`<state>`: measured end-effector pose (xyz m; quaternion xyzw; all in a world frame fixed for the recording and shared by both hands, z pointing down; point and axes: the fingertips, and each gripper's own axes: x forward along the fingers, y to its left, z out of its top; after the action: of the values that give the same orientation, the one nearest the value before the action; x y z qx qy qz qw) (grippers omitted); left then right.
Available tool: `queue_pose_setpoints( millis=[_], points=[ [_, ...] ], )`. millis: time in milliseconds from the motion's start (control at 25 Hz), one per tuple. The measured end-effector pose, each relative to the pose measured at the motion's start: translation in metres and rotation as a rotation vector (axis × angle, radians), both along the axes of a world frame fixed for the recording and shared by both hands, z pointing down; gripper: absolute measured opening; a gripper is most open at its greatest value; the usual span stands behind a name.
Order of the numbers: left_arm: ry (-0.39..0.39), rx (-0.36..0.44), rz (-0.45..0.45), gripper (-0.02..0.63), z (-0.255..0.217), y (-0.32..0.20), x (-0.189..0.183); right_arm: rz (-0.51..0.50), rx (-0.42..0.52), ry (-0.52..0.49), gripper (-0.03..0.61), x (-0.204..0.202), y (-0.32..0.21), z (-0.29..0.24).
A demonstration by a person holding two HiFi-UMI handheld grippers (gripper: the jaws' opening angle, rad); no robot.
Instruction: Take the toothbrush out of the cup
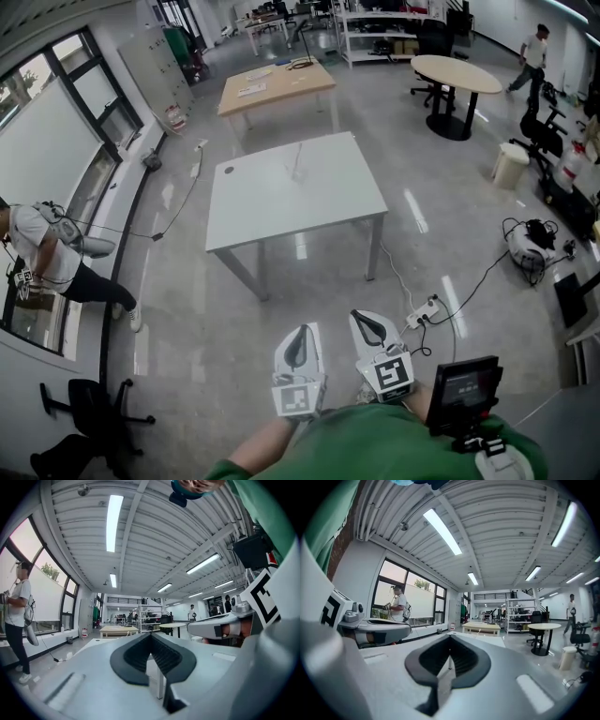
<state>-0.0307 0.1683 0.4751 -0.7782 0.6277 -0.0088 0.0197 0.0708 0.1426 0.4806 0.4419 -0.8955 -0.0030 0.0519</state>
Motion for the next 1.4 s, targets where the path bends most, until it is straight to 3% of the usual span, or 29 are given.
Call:
queue_pose_setpoints(
  millis=[160, 480, 800, 1080, 1400],
  points=[
    [-0.026, -0.003, -0.024, 0.006, 0.003, -0.020, 0.013, -0.028, -0.007, -0.009, 0.002, 0.009, -0.018, 0.003],
    [-0.008, -0.011, -0.052, 0.006, 0.004, -0.038, 0.016, -0.059, -0.030, -0.025, 0.002, 0.008, -0.041, 0.008],
    [0.023, -0.023, -0.064, 0.006, 0.008, -0.064, -0.016, -0.064, -0.036, -0.006, 0.002, -0.021, -0.069, 0.009],
    [0.058, -0.016, -0.027, 0.006, 0.007, -0.095, -0.056, -0.018, -0.038, 0.051, 0.002, -0.056, -0.099, 0.006],
    [0.087, -0.004, 0.010, 0.005, 0.004, -0.115, -0.091, -0.005, -0.025, 0.044, 0.002, -0.095, -0.118, -0.002]
  ],
)
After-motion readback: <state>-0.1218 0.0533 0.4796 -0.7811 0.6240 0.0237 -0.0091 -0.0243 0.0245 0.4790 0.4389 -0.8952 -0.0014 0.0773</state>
